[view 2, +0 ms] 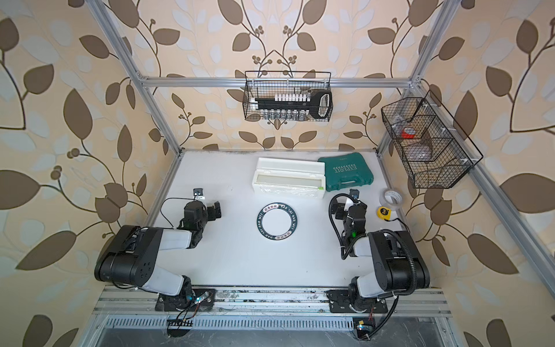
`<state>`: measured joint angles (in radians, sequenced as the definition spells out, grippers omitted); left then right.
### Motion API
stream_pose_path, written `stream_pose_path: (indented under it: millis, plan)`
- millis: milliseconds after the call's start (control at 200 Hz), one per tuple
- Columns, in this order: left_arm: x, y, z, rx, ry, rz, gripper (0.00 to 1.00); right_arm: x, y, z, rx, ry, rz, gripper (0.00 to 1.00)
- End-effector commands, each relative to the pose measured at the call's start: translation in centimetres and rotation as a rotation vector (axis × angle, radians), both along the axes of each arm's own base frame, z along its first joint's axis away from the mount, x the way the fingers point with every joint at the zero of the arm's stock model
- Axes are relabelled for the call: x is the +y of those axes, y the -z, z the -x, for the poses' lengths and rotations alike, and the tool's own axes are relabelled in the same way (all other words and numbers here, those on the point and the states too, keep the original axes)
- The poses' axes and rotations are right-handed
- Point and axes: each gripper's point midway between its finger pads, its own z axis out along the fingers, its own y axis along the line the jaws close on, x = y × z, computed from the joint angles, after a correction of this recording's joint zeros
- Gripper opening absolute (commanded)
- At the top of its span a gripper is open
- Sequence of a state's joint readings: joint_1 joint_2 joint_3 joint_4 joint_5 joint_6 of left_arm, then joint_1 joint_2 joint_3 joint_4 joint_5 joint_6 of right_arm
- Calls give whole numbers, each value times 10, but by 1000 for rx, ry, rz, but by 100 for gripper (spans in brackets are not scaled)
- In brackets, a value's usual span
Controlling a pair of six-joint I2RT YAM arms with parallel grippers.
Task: Wrap the plate with plastic wrap
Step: Move the plate to the center of the board.
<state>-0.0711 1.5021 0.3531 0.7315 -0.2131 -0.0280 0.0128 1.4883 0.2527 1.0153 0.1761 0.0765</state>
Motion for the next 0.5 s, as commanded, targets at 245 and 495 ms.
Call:
stream_pose_path:
  millis: [245,495]
  plan:
    - [-1,-18,-10,-66,3,-9,99,0,-10,-7,-33,5,15,99]
    - [-1,-18,-10,-64,4,-9,99,0,-9,-7,-31,6,15,99]
